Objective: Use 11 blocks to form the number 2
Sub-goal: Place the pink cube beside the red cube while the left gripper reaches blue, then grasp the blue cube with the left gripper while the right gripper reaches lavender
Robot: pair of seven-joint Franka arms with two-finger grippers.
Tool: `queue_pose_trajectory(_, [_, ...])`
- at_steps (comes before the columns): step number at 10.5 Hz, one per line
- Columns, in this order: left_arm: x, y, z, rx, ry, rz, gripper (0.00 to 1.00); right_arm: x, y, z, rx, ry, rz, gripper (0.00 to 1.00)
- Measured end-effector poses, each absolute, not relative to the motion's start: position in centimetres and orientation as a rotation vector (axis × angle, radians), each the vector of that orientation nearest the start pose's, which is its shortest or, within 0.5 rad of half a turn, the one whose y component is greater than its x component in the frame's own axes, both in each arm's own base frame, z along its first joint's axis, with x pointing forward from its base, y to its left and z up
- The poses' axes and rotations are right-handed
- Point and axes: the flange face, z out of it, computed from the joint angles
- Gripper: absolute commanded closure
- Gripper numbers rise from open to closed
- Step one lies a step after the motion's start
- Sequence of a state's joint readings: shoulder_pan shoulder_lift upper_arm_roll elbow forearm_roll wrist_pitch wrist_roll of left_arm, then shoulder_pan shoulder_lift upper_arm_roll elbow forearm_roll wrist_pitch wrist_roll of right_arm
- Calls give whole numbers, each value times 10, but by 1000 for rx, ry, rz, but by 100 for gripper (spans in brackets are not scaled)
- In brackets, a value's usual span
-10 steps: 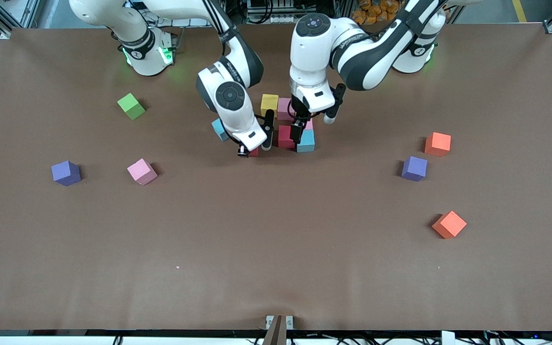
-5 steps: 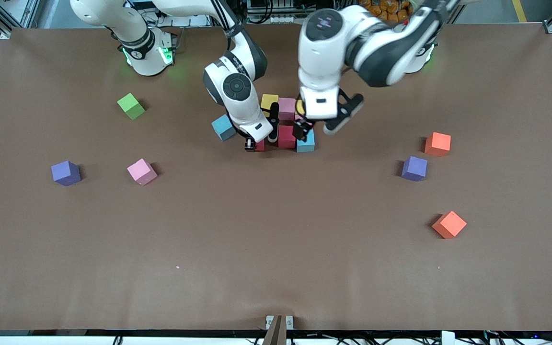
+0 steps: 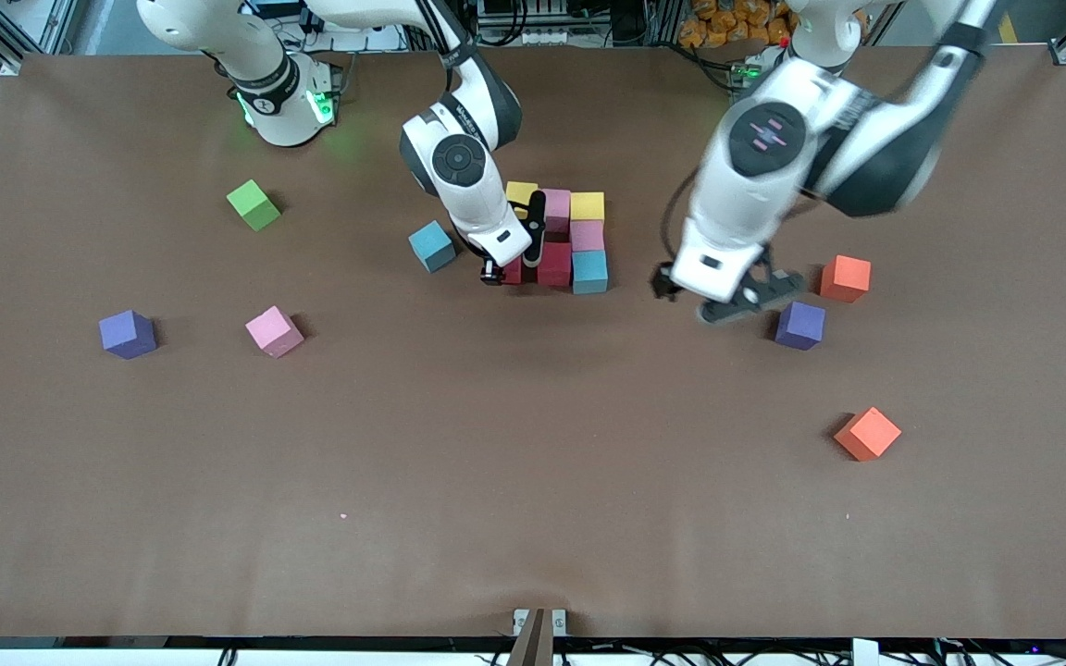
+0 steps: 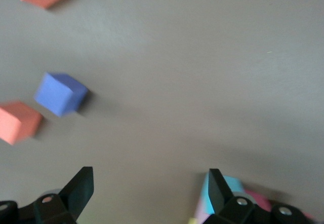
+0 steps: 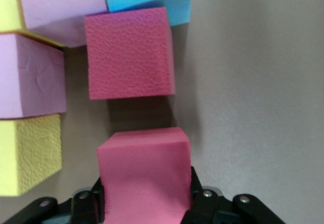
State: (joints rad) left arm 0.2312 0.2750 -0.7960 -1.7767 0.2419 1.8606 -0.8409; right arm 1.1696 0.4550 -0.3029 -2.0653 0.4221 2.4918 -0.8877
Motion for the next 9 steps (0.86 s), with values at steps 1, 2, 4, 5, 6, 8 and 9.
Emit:
queue_pose_trajectory(1, [549, -253, 424, -3044, -200, 133, 0, 379, 453, 216, -2265, -1986, -34, 100])
queue_pose_trajectory(2, [557, -232, 412, -3050, -111, 180, 0, 376, 456, 213, -2268, -1980, -43, 100])
queue_pose_trajectory(4, [566, -188, 384, -3055, 73, 260, 0, 375, 457, 207, -2275, -1979, -48, 100])
queue_pose_trajectory(5, [569, -166, 372, -3063, 160, 272, 0, 375, 457, 206, -2277, -1978, -50, 100])
queue_pose_trajectory(6, [570, -148, 362, -3069, 212, 283, 0, 375, 457, 207, -2278, -1975, -56, 100])
queue_pose_trajectory(8, [564, -135, 344, -3072, 241, 307, 0, 376, 457, 207, -2285, -1961, -72, 100])
queue_pose_trajectory(9, [560, -133, 336, -3073, 239, 315, 0, 376, 457, 207, -2289, -1946, -76, 100])
